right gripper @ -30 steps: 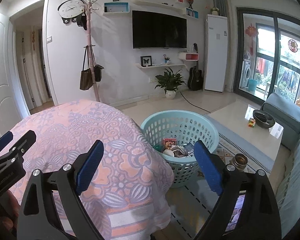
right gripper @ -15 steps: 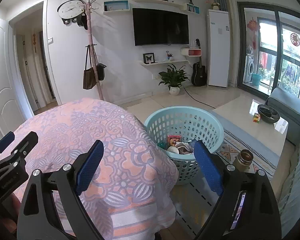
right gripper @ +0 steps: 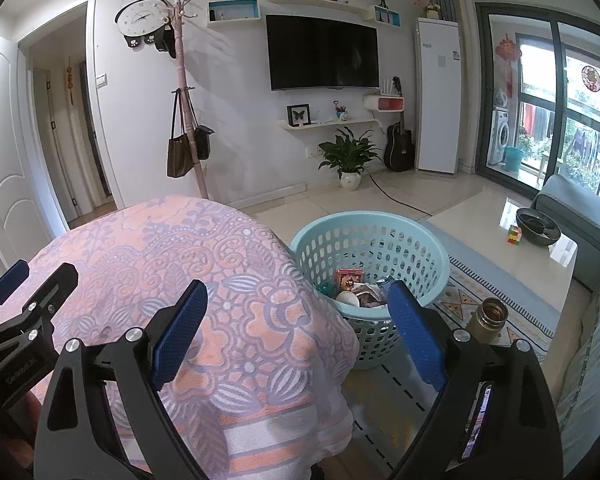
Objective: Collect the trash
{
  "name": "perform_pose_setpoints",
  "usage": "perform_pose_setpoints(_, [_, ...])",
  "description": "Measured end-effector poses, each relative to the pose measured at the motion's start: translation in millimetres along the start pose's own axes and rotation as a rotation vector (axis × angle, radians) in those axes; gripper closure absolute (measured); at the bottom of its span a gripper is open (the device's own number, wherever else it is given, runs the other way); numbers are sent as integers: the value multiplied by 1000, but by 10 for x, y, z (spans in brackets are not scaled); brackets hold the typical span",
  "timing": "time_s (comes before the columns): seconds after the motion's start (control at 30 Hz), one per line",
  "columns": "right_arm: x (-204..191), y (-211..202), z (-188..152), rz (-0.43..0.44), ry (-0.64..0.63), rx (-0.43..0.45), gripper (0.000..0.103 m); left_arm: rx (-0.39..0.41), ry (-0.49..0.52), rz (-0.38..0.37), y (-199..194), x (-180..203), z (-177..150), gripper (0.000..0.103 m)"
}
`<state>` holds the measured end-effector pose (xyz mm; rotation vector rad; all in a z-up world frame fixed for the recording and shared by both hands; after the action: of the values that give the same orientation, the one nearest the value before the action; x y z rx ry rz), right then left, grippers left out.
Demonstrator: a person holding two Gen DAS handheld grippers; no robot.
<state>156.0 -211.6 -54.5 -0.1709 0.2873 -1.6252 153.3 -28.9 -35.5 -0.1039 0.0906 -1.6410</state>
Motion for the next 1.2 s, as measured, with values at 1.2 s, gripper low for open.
perform_pose_setpoints(1.2, [7, -84, 90, -69, -27, 13, 16, 5, 17, -10, -17, -8, -23, 8])
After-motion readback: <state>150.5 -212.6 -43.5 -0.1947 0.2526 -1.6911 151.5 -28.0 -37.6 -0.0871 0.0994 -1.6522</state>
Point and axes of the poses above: each gripper's, at about its wrist camera, not at the fingertips, and y roughly the way its jaws point, x to its right, z to its top, the point moved 6 cm from there along y, roughly the way its jaws point, and after that the axes turned 14 degrees about x, right-handed, at the moved point
